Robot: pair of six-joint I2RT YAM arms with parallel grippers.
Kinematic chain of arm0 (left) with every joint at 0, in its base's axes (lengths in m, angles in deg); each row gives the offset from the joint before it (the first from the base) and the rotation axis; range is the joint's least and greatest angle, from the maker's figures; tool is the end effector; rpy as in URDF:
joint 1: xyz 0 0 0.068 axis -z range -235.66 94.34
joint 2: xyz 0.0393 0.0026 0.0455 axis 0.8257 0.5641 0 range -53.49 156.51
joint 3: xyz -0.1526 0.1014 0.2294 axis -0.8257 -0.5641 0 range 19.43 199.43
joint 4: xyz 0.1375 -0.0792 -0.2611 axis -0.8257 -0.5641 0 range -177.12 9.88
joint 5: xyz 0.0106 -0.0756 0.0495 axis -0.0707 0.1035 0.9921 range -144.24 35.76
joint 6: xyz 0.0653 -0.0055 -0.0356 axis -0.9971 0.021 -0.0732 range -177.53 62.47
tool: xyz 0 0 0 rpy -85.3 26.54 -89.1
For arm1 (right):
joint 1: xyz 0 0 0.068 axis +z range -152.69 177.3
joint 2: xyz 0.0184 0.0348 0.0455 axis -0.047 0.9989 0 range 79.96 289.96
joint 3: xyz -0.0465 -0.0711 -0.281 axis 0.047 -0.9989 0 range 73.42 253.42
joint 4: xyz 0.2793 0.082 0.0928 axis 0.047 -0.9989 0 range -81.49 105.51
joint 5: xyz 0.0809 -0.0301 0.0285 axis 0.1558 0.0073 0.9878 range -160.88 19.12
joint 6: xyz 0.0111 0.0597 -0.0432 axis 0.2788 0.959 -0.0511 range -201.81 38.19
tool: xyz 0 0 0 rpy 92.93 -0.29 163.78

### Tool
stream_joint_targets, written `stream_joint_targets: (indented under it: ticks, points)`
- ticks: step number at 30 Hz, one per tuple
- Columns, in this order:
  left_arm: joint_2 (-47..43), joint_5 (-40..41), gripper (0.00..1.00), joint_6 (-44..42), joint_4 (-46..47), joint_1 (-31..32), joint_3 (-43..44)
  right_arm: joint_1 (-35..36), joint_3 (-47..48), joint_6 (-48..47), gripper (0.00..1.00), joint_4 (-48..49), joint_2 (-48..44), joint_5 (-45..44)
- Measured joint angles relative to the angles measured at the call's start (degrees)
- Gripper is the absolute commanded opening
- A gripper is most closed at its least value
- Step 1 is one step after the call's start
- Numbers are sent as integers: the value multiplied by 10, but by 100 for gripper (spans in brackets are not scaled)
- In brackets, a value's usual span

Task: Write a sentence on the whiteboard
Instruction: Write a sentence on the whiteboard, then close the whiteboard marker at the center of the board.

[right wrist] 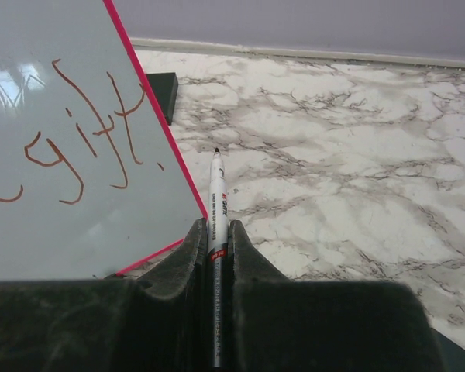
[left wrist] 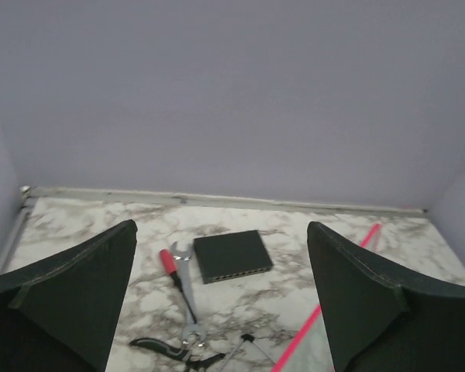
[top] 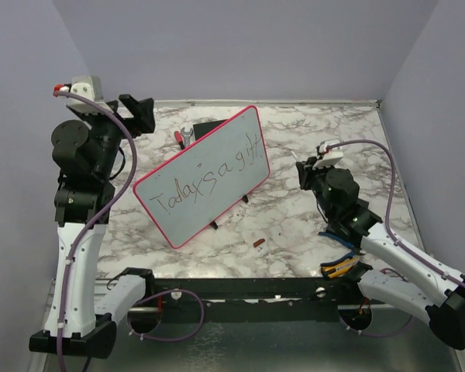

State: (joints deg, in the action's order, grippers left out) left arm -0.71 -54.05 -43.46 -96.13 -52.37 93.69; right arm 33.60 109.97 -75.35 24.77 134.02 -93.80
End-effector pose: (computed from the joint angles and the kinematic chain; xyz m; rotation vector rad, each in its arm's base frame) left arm 0.2324 -0.0131 0.5164 -0.1416 1.4731 -0.2434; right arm 0.2392 0.1455 0.2952 -0.1479 1.7017 0.2130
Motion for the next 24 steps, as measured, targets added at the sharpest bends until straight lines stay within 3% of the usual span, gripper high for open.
stream_joint_targets:
  ticks: [5,10,14,18,24]
  points:
    - [66,-73,90,2,-11,95,86,0,-3,9,1,0,-21,3]
    - [164,-62,90,-30,-36,329,107,0,-16,16,1,-1,-38,-2]
    - [226,-47,90,-59,-47,449,85,0,-31,22,1,-9,-50,-26]
    - [240,-33,90,-82,-63,525,37,0,-43,25,1,-14,-71,-53]
    - [237,-18,87,-87,-42,589,-47,0,-54,26,1,-12,-100,-84]
